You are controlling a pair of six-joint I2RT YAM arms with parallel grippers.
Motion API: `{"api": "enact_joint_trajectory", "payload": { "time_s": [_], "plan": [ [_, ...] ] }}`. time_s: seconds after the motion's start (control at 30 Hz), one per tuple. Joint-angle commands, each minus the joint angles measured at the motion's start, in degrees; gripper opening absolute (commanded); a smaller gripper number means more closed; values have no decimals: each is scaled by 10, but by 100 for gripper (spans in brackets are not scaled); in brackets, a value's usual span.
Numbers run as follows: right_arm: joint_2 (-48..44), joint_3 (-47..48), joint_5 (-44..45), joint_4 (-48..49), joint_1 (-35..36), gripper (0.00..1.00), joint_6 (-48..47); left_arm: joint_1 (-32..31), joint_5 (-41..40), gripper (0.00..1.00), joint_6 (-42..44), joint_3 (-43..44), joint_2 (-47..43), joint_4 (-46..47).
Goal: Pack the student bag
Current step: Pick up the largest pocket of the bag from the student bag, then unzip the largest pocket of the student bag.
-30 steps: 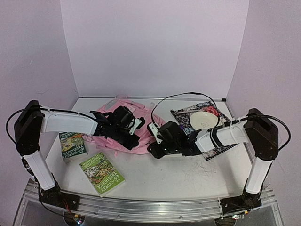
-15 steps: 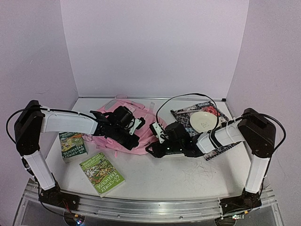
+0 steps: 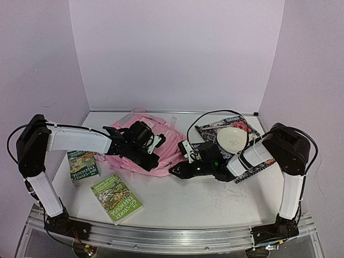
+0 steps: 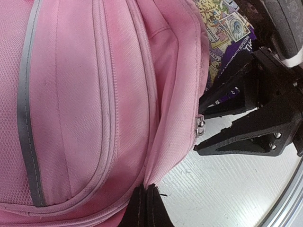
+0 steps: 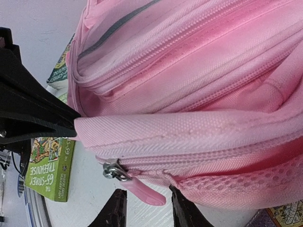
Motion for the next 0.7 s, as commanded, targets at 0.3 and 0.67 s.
{"api": "enact_joint_trajectory", "payload": {
  "time_s": [0.3, 0.67],
  "plan": [
    [-8, 15, -77, 53, -3, 25, 20, 1, 14, 0, -4, 32, -2, 1],
    [-61, -21, -19, -4, -8, 0, -4, 1, -12, 0, 7, 17, -11, -3]
  ]
}}
